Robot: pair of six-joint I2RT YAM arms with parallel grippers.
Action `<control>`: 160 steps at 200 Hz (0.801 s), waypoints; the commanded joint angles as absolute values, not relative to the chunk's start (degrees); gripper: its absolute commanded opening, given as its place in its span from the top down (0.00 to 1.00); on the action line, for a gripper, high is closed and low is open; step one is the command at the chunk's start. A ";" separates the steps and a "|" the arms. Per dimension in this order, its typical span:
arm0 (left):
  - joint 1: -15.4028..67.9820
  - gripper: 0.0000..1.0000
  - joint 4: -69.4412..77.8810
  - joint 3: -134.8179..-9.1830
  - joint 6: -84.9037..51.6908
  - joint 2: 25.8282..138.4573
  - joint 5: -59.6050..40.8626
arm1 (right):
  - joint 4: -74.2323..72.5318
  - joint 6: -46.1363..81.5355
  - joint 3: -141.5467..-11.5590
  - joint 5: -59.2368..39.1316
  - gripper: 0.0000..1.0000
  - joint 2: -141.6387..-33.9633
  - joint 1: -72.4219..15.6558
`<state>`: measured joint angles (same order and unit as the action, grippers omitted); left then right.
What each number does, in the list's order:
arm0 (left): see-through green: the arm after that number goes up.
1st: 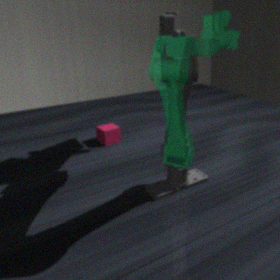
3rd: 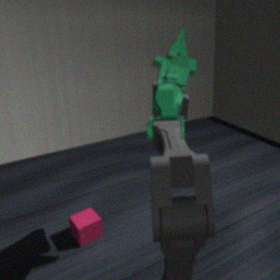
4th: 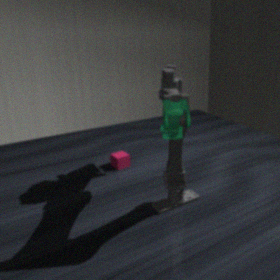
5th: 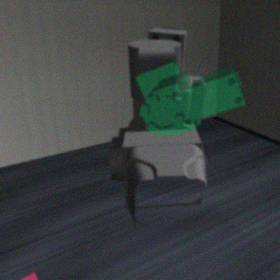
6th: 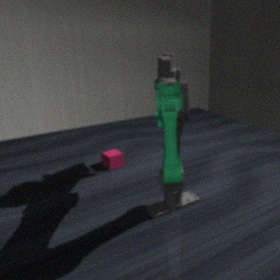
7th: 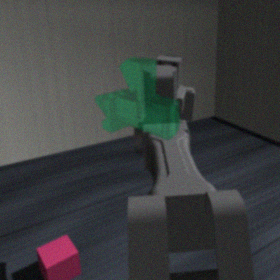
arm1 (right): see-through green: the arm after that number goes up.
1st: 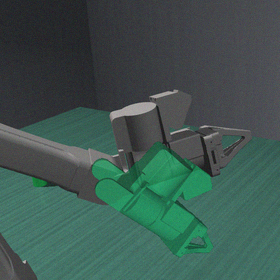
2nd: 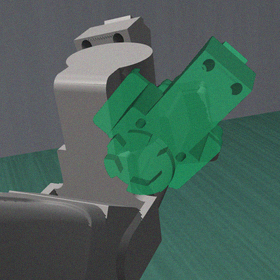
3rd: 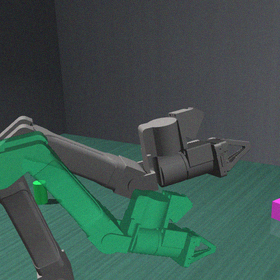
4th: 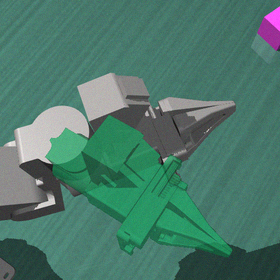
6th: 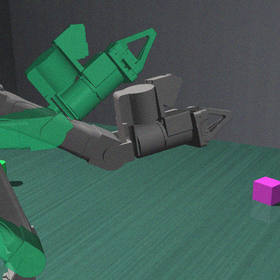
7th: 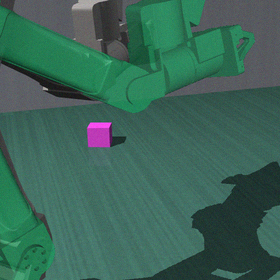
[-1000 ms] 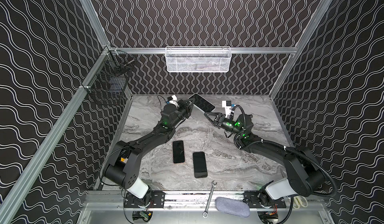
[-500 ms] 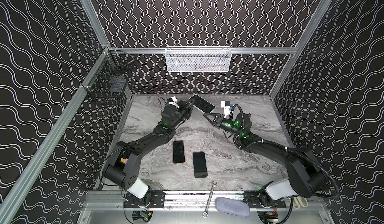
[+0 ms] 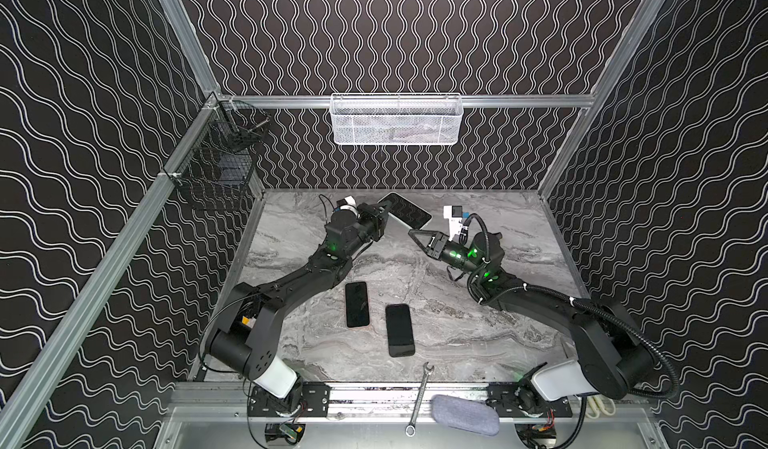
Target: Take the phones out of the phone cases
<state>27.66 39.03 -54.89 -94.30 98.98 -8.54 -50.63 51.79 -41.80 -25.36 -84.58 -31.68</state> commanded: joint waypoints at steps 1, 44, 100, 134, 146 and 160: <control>28.04 1.00 44.65 -56.58 -97.02 97.91 -11.85 | -49.48 48.82 -40.49 -21.70 0.92 -84.76 -31.64; 28.47 1.00 44.65 -57.46 -97.91 97.82 -12.47 | -50.59 48.34 -38.72 -20.26 0.94 -85.07 -31.64; 28.67 1.00 44.68 -58.20 -98.00 97.08 -12.81 | -53.79 49.08 -36.68 -19.67 0.94 -86.07 -31.64; 28.77 1.00 44.74 -58.97 -96.55 97.21 -13.95 | -54.83 49.40 -36.57 -20.29 0.93 -86.57 -31.64; 28.70 1.00 44.87 -59.23 -94.96 97.14 -14.47 | -55.11 49.31 -36.69 -20.86 0.91 -86.63 -31.64; 28.69 1.00 44.84 -59.16 -93.04 97.19 -14.92 | -55.28 49.14 -36.74 -21.38 0.88 -86.57 -31.64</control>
<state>28.58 35.79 -58.02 -93.25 98.15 -10.63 -60.27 48.99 -37.04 -23.18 -86.11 -31.75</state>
